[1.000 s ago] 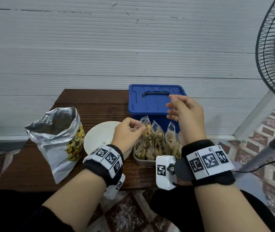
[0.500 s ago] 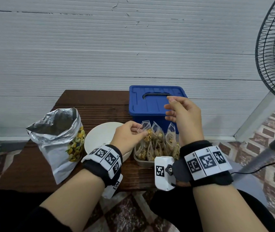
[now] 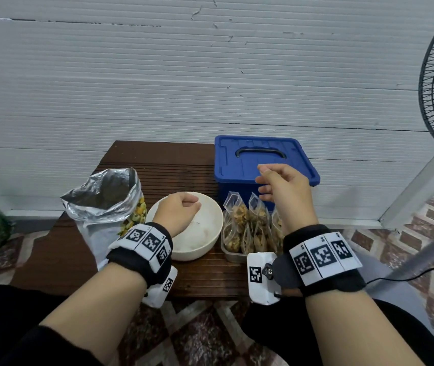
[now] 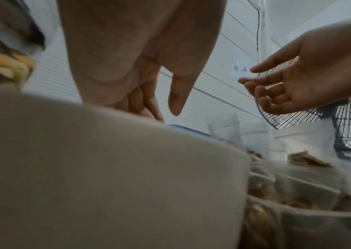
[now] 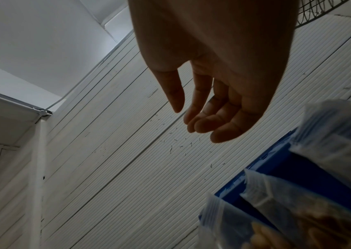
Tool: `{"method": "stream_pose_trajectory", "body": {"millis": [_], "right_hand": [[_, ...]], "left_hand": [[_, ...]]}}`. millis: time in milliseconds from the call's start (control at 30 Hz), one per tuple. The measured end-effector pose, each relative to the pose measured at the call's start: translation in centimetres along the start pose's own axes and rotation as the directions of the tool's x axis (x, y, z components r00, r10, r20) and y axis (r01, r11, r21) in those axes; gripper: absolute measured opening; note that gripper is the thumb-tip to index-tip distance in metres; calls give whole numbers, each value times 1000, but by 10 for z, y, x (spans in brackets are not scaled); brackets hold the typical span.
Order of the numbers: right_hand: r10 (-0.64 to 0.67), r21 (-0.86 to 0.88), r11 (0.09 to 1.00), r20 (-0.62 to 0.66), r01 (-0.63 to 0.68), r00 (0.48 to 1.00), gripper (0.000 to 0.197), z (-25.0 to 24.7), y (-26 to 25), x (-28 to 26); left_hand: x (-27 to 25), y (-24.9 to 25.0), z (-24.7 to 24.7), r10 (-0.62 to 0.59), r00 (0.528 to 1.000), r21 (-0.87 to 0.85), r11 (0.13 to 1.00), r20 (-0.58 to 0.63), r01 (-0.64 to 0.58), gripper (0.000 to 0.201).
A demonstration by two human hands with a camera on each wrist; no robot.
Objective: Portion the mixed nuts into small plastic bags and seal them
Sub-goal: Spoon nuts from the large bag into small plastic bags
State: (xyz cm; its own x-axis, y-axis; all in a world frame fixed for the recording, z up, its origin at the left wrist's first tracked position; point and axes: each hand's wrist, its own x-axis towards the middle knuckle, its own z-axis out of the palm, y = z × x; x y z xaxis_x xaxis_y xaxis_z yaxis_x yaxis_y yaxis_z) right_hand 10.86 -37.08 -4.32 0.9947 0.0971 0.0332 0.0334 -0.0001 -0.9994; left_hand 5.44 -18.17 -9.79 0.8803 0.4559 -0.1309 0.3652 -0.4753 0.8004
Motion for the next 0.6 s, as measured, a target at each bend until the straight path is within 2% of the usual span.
{"method": "stream_pose_trajectory", "body": {"millis": [100,233,300,400,600], "right_hand": [[18,-44,999,32,-17,999,6,4,4,0],[38,-76,997,68,-33,997,6,8,7,0],[38,-80,996,81,-31,996,6,9,7,0],[42,-90,995,97,-34,994,5,10,8,-1],[38,-101,995,115,-27,993,6,12,8,-1]], "left_hand": [[3,-11,0,-35,994,222,975,105,11,45],[8,-25,9,-99,954,466,884,283,-46,71],[10,-30,14,-124,945,535,843,302,-60,69],[11,-31,17,-140,953,570,821,268,-40,61],[9,-27,14,-89,977,476,879,195,-15,52]]}}
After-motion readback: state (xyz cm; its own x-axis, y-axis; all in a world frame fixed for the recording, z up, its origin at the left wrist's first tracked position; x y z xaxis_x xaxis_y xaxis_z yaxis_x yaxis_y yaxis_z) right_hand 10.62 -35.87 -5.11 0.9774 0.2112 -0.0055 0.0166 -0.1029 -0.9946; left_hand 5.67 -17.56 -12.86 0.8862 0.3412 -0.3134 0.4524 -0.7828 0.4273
